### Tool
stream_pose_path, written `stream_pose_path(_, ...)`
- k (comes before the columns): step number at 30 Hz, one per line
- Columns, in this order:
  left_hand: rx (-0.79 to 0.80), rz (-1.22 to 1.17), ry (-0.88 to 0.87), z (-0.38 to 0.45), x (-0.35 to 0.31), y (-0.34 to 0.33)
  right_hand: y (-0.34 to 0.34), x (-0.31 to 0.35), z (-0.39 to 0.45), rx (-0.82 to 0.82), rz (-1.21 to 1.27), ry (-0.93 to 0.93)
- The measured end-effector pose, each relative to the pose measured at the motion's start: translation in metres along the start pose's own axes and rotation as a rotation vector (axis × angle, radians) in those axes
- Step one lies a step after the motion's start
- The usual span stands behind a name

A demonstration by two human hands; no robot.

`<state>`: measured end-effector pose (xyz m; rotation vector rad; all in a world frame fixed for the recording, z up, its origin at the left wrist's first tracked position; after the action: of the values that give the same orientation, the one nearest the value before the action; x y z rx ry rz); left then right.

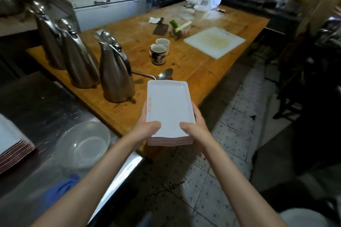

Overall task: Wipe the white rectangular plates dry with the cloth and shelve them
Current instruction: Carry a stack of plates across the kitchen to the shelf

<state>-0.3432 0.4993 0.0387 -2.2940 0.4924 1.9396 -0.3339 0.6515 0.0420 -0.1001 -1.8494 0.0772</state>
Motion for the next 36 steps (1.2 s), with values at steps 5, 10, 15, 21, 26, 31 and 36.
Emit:
stream_pose_path(5,0.146,0.014,-0.032,0.047,-0.017,-0.032,0.042,0.007,0.021,-0.138,0.060,0.013)
stream_pose_path(10,0.281,0.060,-0.036,0.095,-0.029,-0.069,0.086,0.016,0.035,-0.279,0.127,0.065)
stream_pose_path(15,0.367,0.094,-0.025,0.134,-0.040,-0.113,0.136,0.026,0.044,-0.377,0.194,0.087)
stream_pose_path(21,0.433,0.086,0.003,0.186,-0.054,-0.184,0.212,0.043,0.063,-0.433,0.207,0.117)
stream_pose_path(26,0.413,0.069,-0.017,0.239,-0.068,-0.244,0.289,0.047,0.096,-0.452,0.201,0.101)
stream_pose_path(31,0.428,0.043,-0.111,0.288,-0.088,-0.295,0.355,0.059,0.135,-0.434,0.192,0.091)
stream_pose_path(36,0.431,0.078,-0.159,0.346,-0.103,-0.328,0.405,0.070,0.182,-0.422,0.216,0.080)
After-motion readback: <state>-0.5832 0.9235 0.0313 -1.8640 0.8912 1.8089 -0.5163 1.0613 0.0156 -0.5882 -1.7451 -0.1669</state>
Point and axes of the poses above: each hand's wrist, its own z-axis towards the middle knuckle, its own y-axis out of the back of the hand, x = y × z, the point moved 9 cm from there along z, towards the middle knuckle, and after that the axes turned 10 degrees about z, right-handed, at the moved point
